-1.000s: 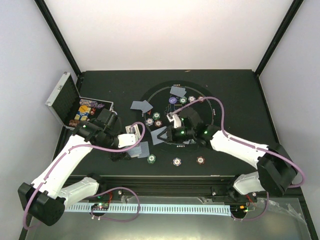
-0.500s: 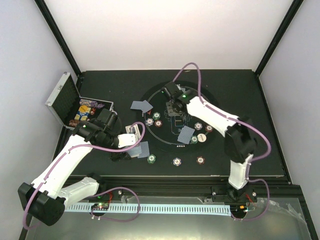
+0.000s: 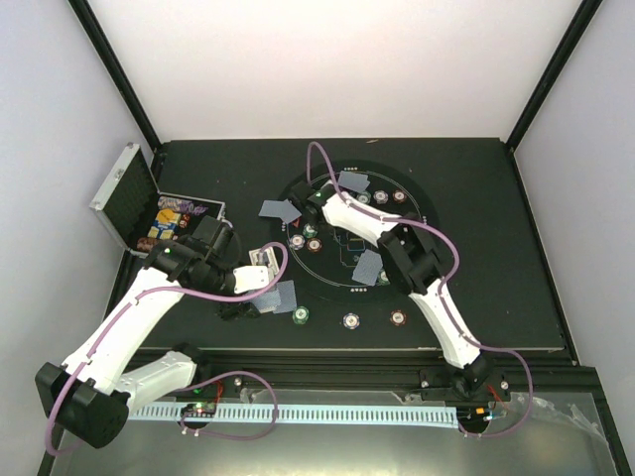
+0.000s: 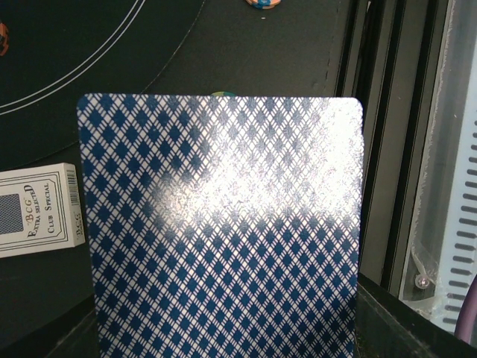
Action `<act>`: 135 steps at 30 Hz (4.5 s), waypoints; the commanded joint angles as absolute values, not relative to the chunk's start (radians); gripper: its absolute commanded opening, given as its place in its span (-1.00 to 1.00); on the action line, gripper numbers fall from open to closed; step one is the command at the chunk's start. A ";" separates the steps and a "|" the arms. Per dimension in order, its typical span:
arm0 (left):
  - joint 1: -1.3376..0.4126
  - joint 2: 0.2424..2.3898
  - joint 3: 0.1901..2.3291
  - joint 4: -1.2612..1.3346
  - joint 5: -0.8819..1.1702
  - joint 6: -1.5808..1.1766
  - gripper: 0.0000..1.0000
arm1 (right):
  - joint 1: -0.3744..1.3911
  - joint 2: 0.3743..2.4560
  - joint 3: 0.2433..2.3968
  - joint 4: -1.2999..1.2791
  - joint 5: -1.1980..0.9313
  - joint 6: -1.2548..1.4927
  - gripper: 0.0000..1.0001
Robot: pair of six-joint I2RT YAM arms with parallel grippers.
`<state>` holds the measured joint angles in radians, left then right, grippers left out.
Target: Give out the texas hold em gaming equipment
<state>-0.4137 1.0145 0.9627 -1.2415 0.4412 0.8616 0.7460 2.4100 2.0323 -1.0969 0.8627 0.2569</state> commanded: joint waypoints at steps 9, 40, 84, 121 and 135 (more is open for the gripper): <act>-0.413 1.000 0.994 -1.254 0.446 0.867 -0.97 | 0.771 2.040 1.337 -0.073 0.764 -0.469 -0.98; -0.413 0.993 1.009 -1.267 0.441 0.870 -0.97 | 0.826 1.884 1.136 -0.136 0.557 -0.465 0.83; -0.412 1.001 1.006 -1.262 0.435 0.876 -0.97 | 0.474 2.070 1.289 -0.306 -0.328 0.526 -0.57; -0.413 1.021 0.989 -1.241 0.482 0.866 -0.97 | 0.940 1.398 0.788 0.229 -0.577 1.013 0.60; -0.413 1.021 1.002 -1.245 0.483 0.862 -0.97 | 1.010 1.576 0.895 0.329 -0.655 1.028 0.58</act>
<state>-0.4137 1.0172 0.9665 -1.2415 0.4500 0.8612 0.9939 1.5387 0.8398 0.2565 -0.6144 1.0107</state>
